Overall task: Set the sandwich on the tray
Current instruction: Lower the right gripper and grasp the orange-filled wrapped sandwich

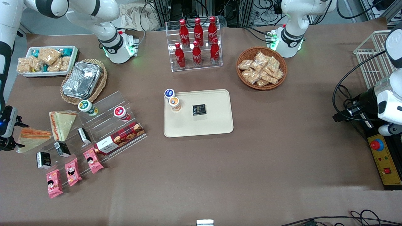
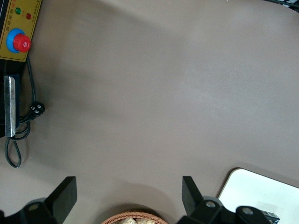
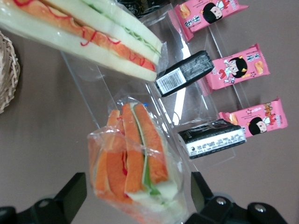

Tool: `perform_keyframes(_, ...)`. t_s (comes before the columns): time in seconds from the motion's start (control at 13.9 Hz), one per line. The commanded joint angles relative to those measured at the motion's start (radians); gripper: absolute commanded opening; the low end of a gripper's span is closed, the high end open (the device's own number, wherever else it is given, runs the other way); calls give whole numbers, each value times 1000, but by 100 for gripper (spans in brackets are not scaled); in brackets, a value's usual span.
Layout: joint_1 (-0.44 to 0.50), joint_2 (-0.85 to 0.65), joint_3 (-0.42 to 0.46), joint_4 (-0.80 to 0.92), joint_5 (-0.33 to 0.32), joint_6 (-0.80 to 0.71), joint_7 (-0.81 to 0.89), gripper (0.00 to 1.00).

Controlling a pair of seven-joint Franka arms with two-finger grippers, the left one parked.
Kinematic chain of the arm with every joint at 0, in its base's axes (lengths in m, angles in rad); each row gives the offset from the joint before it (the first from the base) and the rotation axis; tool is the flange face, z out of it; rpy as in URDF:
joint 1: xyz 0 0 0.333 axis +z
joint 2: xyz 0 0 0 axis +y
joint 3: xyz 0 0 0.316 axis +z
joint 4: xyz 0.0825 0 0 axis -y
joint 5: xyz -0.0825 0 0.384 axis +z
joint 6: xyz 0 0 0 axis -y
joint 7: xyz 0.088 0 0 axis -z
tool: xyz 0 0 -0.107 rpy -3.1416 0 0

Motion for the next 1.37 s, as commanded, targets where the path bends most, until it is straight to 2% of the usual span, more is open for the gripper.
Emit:
perform_keyframes(0.0, -6, 26, -7, 22, 40, 1, -28, 98)
perform_keyframes(0.07, -6, 29, -7, 22, 40, 1, -28, 97)
perform_keyframes(0.14, -6, 32, -7, 22, 40, 1, -28, 90)
perform_keyframes(0.22, -6, 35, -7, 22, 39, 1, -28, 76)
perform_keyframes(0.36, -5, 40, -7, 21, 39, 0, -31, 39)
perform_keyframes(0.43, -5, 43, -7, 21, 40, 1, -31, 13)
perform_keyframes(0.51, -6, 40, -7, 21, 40, 1, -29, 0)
perform_keyframes(0.87, -3, -27, -13, 44, 39, -8, -14, 0)
perform_keyframes(1.08, 3, -127, -16, 50, 14, -40, 83, 0)
perform_keyframes(1.3, 69, -186, -8, 105, -55, -213, 251, 0)
